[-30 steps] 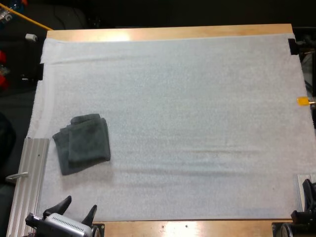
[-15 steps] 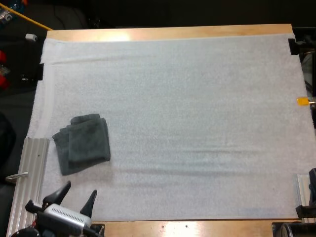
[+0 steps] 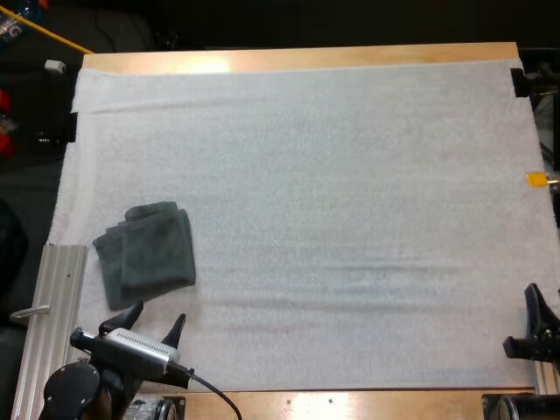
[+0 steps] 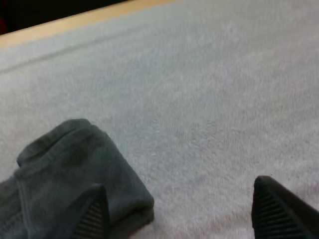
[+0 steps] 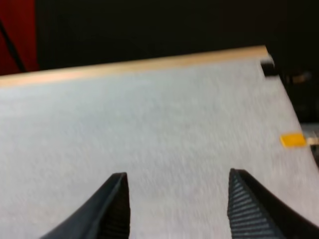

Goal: Pick towel from pile, fold and stack

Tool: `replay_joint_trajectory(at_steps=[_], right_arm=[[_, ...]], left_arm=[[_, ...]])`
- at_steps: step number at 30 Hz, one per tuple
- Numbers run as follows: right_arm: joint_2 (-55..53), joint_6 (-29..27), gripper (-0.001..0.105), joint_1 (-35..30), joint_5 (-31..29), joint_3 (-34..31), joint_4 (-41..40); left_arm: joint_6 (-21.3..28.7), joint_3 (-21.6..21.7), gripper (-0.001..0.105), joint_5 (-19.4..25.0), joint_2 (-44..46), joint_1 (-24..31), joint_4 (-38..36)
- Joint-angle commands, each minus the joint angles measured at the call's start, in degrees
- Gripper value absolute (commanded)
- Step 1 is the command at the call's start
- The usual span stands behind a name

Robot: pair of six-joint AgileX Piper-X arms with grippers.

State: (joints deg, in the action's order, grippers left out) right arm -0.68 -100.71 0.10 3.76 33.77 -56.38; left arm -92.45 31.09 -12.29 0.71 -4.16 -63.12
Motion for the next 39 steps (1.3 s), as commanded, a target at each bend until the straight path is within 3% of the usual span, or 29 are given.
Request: replay_joint_trajectory(at_steps=[1, 8, 39], right_arm=[[-2.30, 0.86, 0.044, -0.10, -1.57, -1.11, 0.52], [-2.30, 3.49, 0.044, -0.10, -3.26, -5.21, 0.42], [-2.30, 3.49, 0.044, -0.10, -3.26, -5.29, 0.79]], left_arm=[[0.17, 0.14, 0.059, -0.39, 7.86, -0.34, 1.37], [0.17, 0.14, 0.059, -0.39, 7.87, -0.34, 1.25], [0.17, 0.14, 0.059, -0.39, 7.87, -0.34, 1.26]])
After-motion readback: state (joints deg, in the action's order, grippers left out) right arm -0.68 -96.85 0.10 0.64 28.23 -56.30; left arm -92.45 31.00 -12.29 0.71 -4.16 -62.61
